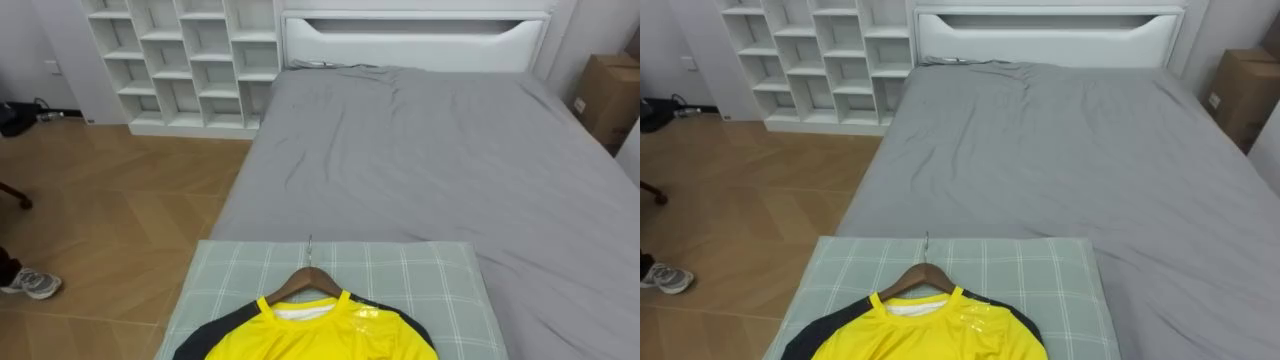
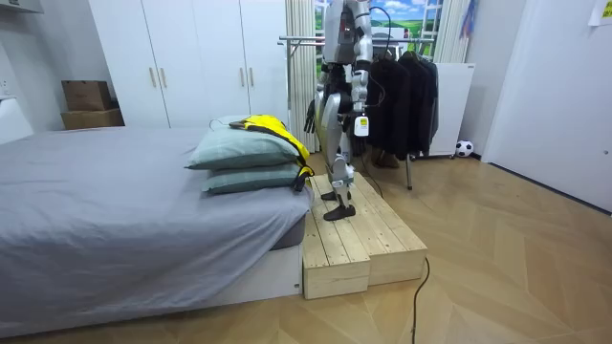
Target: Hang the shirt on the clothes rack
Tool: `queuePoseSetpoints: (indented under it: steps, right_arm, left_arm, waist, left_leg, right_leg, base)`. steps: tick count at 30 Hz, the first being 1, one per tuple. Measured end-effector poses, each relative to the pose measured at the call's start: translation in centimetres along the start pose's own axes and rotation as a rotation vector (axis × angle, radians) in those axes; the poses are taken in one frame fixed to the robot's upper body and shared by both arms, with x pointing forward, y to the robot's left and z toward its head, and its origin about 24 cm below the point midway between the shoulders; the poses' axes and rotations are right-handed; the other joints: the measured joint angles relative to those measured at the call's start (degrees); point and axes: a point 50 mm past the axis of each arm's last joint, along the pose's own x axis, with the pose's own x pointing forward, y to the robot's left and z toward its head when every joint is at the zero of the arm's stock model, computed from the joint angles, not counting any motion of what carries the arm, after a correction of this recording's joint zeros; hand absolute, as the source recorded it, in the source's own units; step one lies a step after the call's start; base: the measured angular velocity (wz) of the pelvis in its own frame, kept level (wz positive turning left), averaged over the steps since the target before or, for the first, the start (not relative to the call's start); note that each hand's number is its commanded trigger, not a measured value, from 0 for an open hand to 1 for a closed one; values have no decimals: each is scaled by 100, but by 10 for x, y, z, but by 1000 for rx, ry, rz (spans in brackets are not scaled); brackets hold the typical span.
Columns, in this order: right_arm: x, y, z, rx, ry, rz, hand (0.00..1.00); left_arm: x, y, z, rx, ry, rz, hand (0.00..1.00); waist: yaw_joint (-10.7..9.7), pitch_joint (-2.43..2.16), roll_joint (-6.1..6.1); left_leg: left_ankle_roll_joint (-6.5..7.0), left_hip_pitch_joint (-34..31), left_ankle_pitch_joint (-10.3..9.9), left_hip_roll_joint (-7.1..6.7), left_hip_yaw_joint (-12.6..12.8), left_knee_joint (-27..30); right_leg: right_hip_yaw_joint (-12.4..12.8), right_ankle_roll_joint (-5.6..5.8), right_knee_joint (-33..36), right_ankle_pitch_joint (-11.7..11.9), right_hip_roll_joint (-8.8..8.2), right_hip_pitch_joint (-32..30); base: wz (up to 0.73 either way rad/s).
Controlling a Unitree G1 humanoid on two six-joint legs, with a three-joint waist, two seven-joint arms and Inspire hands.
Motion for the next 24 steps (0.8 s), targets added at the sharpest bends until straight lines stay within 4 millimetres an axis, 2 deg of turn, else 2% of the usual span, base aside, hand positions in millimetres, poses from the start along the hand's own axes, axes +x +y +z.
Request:
queuePoseSetpoints:
  steps: [14, 16, 24]
  right_arm:
    - [0, -1, 0, 10, -10, 3, 0]
    - [0, -1, 0, -6, -9, 5, 0]
    - [-1, -1, 0, -14, -14, 17, 0]
  left_arm:
    - [0, 1, 4, 49, -23, 9, 0]
    - [0, 1, 5, 63, -27, 5, 0]
    - [0, 1, 5, 76, -44, 2, 0]
  waist:
    - [-26, -8, -4]
    - [-23, 9, -39]
    - [4, -6, -26]
  left_leg:
    - [-1, -21, 1, -12, 20, -51]
    - [-2, -27, 0, -9, 22, -55]
    - [-2, -29, -5, -5, 16, -22]
  right_leg:
    - [3, -1, -48, 2, 0, 13]
    - [1, 0, -40, 2, 1, 15]
    - [-5, -1, -58, 1, 3, 2]
  base:
    - [-1]
    - [0]
    - [0]
